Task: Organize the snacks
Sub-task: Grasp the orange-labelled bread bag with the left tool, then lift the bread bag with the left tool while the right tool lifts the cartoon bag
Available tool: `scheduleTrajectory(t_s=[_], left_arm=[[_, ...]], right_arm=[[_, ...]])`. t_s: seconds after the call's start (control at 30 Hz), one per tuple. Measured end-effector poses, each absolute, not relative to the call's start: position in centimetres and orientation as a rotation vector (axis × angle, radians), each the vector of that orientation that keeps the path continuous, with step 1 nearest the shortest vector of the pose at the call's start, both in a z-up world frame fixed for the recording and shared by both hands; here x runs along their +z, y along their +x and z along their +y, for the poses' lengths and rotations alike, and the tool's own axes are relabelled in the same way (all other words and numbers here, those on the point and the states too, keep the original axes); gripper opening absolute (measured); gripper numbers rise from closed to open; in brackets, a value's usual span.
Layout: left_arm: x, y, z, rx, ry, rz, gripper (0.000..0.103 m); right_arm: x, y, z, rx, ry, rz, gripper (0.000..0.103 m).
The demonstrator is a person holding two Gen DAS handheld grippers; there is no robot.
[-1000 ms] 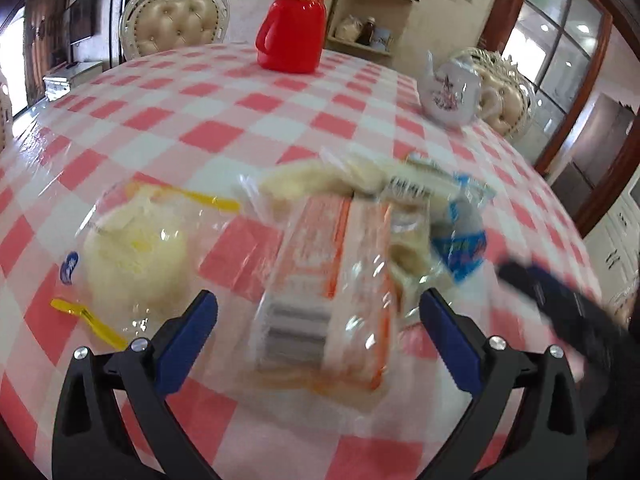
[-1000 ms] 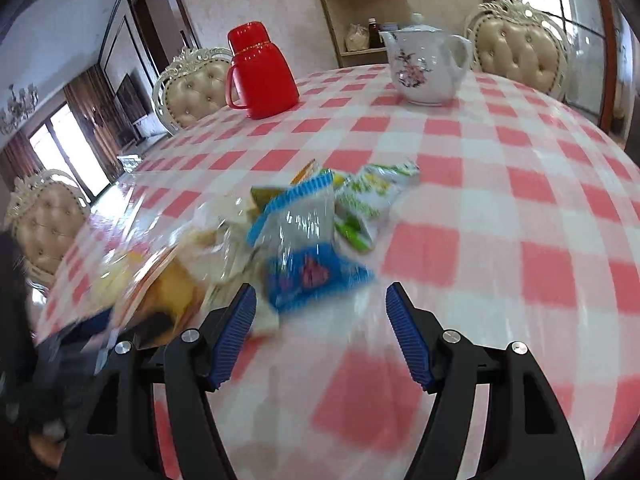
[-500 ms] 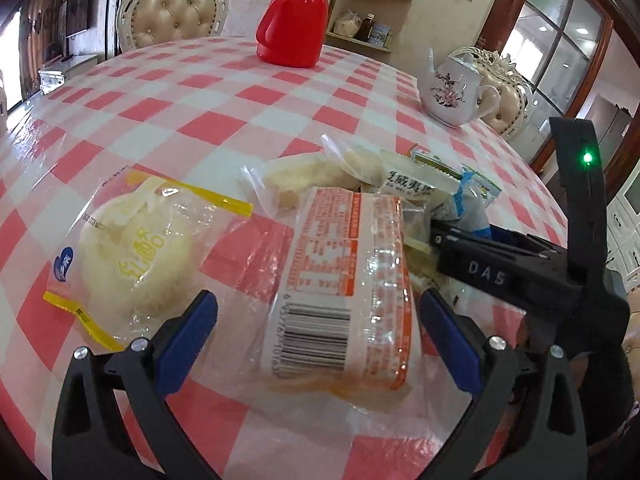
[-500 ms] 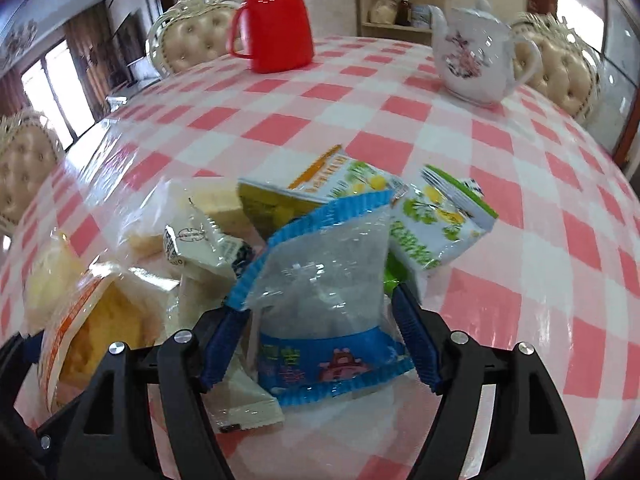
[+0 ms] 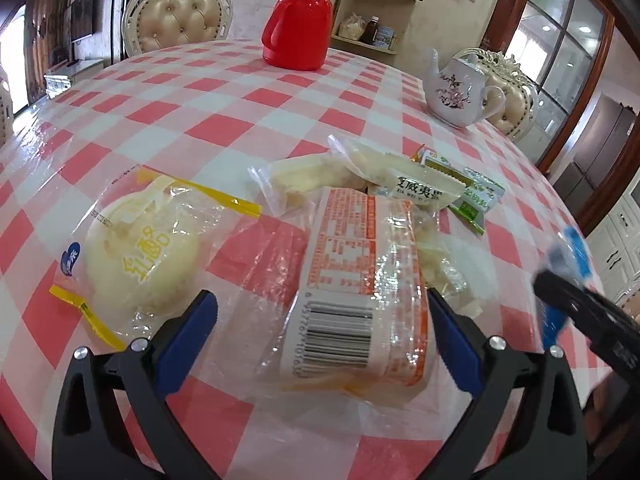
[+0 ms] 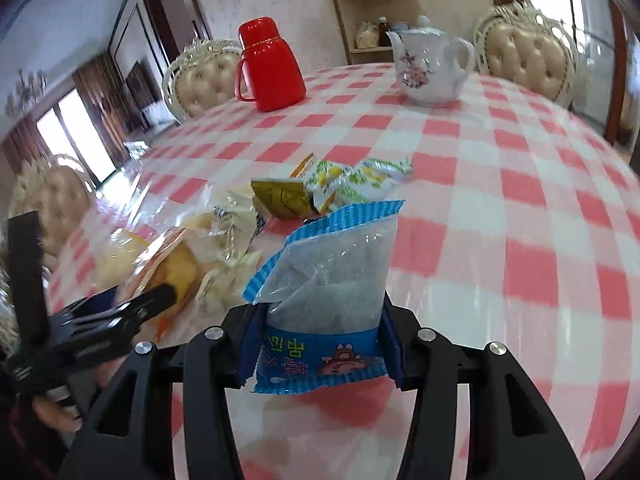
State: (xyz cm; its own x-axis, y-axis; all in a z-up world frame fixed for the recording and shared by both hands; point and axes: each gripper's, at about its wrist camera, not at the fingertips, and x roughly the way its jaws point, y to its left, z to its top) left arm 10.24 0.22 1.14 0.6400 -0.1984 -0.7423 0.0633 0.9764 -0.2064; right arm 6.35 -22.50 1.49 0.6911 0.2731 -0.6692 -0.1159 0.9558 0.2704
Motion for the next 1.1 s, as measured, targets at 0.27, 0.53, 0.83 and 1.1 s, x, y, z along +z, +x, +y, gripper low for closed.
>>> scheduleTrajectory(t_s=[0.27,0.53,0.83,1.1], left_arm=[[1.2,9.9,-0.2,-0.231,-0.144,0.865,0.053],[2.2,8.8,-0.2,-0.224,-0.12,0.813,0.048],[3.0,7.5,-0.3,-0.202,-0.116,0.757,0.048],[3.4,5.1,0.7,-0.176,-0.169,0.743,0.048]], right_arm=[[1.6,5.2,-22.0,0.23,0.21,0.77,0.049],[0.8,5.4,-21.1,0.231,0.19,0.787,0.049],[1.1,4.3,-23.0,0.219,0.315,0.751,0.049],[1.0,2.4,-23.1,0.233,0.37,0.741,0.049]])
